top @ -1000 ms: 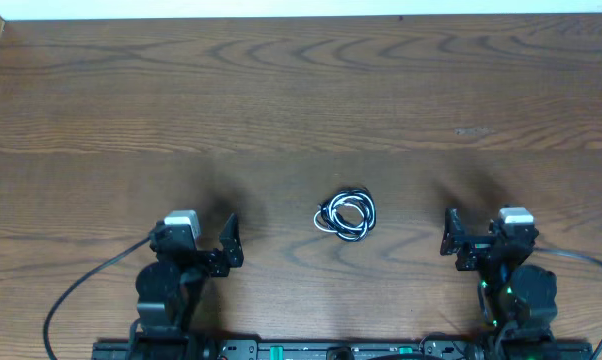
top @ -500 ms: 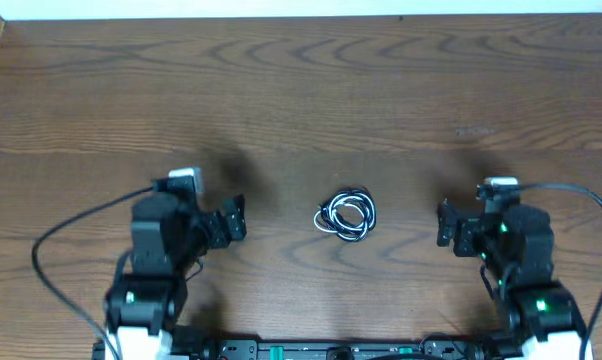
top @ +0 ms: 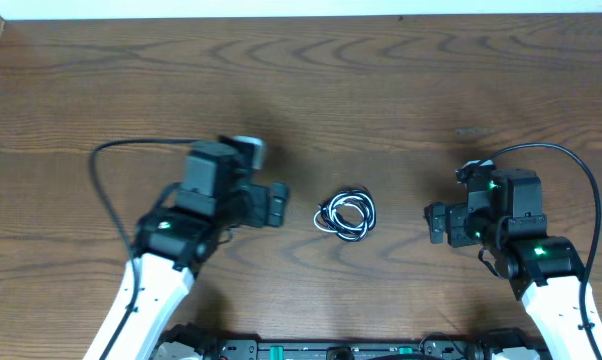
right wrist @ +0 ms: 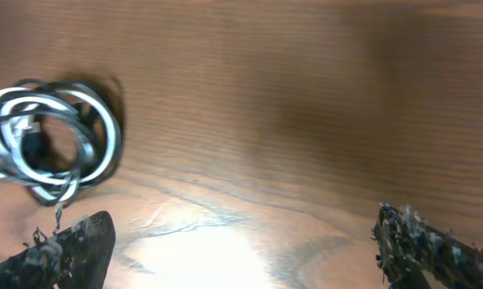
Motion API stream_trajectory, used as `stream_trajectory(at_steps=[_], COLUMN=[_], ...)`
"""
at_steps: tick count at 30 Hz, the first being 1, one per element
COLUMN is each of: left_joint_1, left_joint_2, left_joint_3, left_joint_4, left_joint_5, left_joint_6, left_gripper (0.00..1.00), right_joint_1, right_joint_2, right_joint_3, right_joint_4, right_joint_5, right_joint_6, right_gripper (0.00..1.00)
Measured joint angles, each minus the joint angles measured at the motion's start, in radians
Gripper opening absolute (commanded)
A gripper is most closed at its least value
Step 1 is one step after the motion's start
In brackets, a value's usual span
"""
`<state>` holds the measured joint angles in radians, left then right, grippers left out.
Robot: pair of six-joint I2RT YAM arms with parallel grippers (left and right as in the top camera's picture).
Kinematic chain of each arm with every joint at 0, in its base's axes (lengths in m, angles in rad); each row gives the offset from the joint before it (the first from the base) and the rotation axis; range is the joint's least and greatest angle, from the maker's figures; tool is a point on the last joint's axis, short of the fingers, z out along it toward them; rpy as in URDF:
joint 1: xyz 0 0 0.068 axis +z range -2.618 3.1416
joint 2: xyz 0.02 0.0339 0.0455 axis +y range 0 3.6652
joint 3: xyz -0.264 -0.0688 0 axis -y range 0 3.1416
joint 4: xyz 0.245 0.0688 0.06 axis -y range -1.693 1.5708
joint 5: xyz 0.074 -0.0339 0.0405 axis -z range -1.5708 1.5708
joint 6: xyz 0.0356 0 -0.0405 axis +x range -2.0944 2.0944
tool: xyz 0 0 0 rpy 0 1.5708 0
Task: Untangle cables
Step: 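Reach the left gripper to the tangled cables and grasp them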
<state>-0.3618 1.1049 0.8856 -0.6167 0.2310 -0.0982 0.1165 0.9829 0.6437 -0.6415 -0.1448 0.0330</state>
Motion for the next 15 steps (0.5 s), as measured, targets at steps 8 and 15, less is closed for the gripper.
stream_trajectory(at_steps=[8, 15], left_joint_1=[-0.11, -0.12], left_joint_2=[0.063, 0.077], left_joint_3=[0.0, 0.0], left_joint_4=[0.042, 0.182], left_joint_5=[0.022, 0.06], left_joint_6=[0.013, 0.006], left_gripper=[0.96, 0.95], right_joint_1=[0.0, 0.0], right_joint_2=[0.0, 0.0], right_joint_3=[0.0, 0.001], right_joint_4=[0.008, 0.018], right_joint_5=[-0.115, -0.145], right_joint_6=[0.0, 0.008], right_gripper=[0.99, 0.99])
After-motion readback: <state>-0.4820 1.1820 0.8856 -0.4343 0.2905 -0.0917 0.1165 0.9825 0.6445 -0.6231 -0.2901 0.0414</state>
